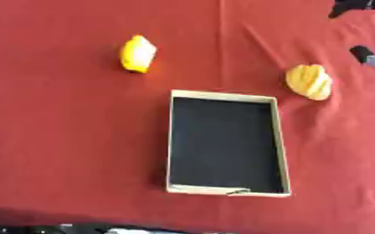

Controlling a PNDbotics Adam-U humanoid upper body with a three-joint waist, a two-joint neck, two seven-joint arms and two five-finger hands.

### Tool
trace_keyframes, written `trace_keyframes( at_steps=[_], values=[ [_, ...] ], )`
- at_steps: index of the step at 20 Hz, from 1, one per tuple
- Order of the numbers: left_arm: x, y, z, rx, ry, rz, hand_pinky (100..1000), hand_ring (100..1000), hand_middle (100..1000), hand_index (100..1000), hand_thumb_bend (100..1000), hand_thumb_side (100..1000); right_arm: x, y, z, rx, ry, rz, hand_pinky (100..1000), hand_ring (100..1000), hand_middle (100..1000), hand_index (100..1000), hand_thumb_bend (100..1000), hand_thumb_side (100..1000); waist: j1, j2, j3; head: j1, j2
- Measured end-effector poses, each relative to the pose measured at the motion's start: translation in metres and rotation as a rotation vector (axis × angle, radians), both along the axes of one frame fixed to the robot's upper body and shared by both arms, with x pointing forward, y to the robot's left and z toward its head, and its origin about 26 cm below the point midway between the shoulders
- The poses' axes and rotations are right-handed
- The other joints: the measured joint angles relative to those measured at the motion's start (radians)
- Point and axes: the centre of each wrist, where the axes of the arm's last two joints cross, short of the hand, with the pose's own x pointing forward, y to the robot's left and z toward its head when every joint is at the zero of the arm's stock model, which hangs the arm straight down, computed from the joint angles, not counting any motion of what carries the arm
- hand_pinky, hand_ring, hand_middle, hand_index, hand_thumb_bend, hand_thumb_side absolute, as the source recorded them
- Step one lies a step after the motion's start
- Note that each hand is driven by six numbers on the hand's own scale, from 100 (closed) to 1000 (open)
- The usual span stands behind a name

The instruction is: Pick up objects on the table and place them in the box.

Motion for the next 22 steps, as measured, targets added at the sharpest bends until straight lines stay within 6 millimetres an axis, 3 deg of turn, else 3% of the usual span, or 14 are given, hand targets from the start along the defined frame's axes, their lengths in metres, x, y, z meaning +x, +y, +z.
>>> trace_keyframes(
  at_steps=[11, 22],
  values=[
    [-0.001, 0.002, -0.001, -0.002, 0.004, 0.013, 874, 818, 853, 908, 100, 607, -0.024, -0.008, 0.036, 0.097, -0.137, 0.073, 1000, 1000, 857, 994, 100, 292, 0.0, 0.0, -0.007, 0.009, 0.003],
    [-0.001, 0.002, 0.0, -0.001, 0.003, 0.014, 873, 817, 853, 908, 100, 606, -0.02, -0.003, 0.025, 0.035, -0.055, 0.038, 1000, 1000, 858, 993, 100, 335, 0.0, 0.001, 0.003, 0.002, 0.003]
  ],
)
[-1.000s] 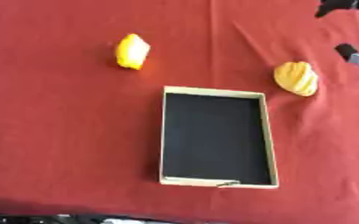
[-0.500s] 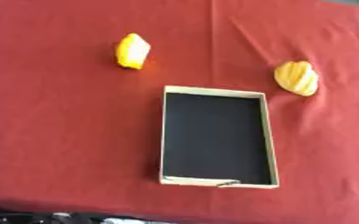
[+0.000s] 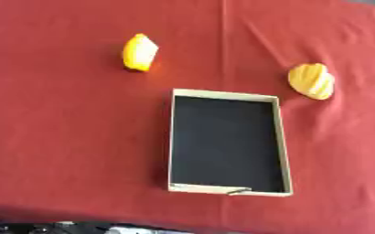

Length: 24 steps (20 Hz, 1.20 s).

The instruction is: Pick up objects on the table and place them in the box.

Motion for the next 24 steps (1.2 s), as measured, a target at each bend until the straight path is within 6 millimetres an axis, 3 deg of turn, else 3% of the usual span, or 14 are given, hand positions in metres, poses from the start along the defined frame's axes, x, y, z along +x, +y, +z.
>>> trace_keyframes(
  at_steps=[15, 24],
  values=[
    [0.0, -0.001, 0.002, -0.002, 0.0, -0.009, 873, 816, 852, 908, 100, 607, 0.031, 0.013, -0.038, -0.104, 0.136, -0.078, 1000, 1000, 856, 997, 100, 343, 0.001, 0.002, 0.012, -0.022, -0.002],
    [0.001, -0.002, 0.004, -0.002, -0.004, -0.013, 872, 815, 851, 908, 100, 607, 0.04, 0.013, -0.056, -0.145, 0.195, -0.119, 1000, 1000, 866, 1000, 100, 402, 0.001, 0.004, 0.018, -0.048, -0.026]
  ],
)
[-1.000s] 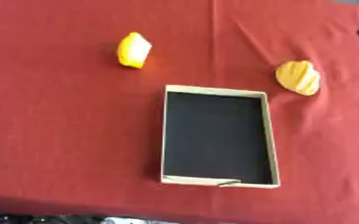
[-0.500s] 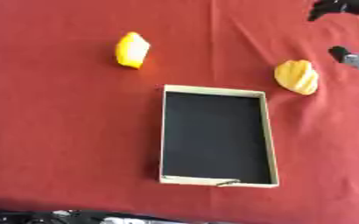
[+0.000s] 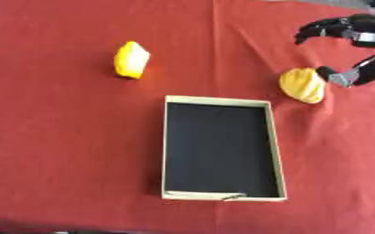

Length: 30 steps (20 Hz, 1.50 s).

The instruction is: Pick up objects on the table and place them in the box.

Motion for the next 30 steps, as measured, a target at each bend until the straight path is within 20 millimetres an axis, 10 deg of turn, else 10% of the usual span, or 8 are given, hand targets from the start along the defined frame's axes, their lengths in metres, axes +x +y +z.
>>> trace_keyframes(
  at_steps=[9, 30],
  values=[
    [0.0, 0.0, 0.0, 0.003, 0.001, -0.002, 873, 815, 848, 908, 100, 597, -0.001, -0.004, -0.013, -0.061, 0.016, -0.024, 1000, 1000, 867, 1000, 109, 589, 0.0, 0.002, 0.0, 0.0, 0.001],
    [0.0, -0.001, 0.001, 0.003, 0.002, -0.014, 872, 810, 841, 908, 100, 605, 0.007, -0.02, -0.038, -0.304, -0.015, -0.046, 997, 1000, 870, 1000, 264, 673, 0.0, 0.006, 0.005, 0.0, 0.006]
  ],
)
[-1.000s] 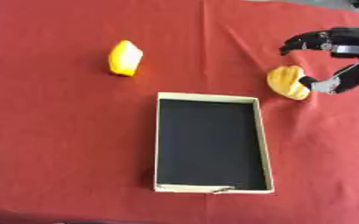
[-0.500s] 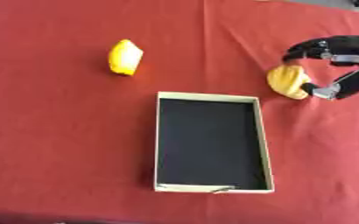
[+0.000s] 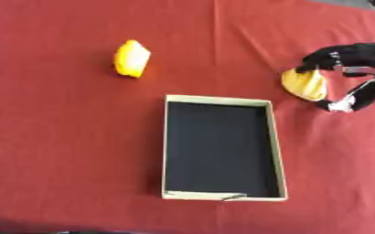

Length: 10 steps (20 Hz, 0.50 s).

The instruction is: Pick up objects on the table and place them in the box.

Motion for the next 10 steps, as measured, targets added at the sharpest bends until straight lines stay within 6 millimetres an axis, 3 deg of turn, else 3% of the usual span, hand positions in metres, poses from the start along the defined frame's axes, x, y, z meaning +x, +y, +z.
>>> trace_keyframes(
  at_steps=[1, 2, 5, 7, 9, 10],
  values=[
    [0.0, 0.0, 0.0, 0.0, 0.0, -0.002, 872, 810, 841, 908, 100, 605, 0.0, 0.0, -0.001, -0.01, -0.001, 0.005, 997, 1000, 870, 1000, 264, 673, 0.0, 0.0, 0.0, 0.0, 0.0],
    [0.0, -0.001, 0.0, 0.0, 0.0, -0.003, 871, 808, 839, 908, 100, 611, 0.001, 0.0, -0.002, -0.017, -0.004, 0.009, 939, 1000, 787, 970, 256, 670, 0.0, 0.0, 0.0, 0.0, 0.001],
    [0.0, -0.001, 0.001, -0.001, -0.001, -0.007, 871, 807, 840, 908, 100, 614, 0.005, 0.001, -0.002, -0.032, -0.013, 0.016, 875, 925, 716, 913, 180, 641, 0.0, 0.0, 0.001, -0.003, 0.003],
    [0.0, -0.001, 0.001, -0.001, 0.001, -0.008, 871, 807, 840, 908, 100, 616, 0.009, 0.001, -0.003, -0.032, -0.017, 0.023, 824, 843, 631, 832, 100, 570, 0.0, 0.0, 0.001, -0.004, 0.003],
    [0.0, -0.001, 0.001, -0.001, 0.003, -0.01, 870, 807, 840, 908, 100, 616, 0.012, 0.0, -0.004, -0.014, -0.022, 0.032, 792, 794, 575, 777, 100, 520, 0.0, 0.0, 0.001, -0.004, 0.003],
    [0.0, -0.001, 0.001, -0.001, 0.004, -0.01, 870, 807, 839, 908, 100, 617, 0.013, -0.001, -0.005, -0.004, -0.024, 0.035, 761, 747, 515, 705, 100, 469, 0.0, 0.0, 0.001, -0.004, 0.004]
  ],
)
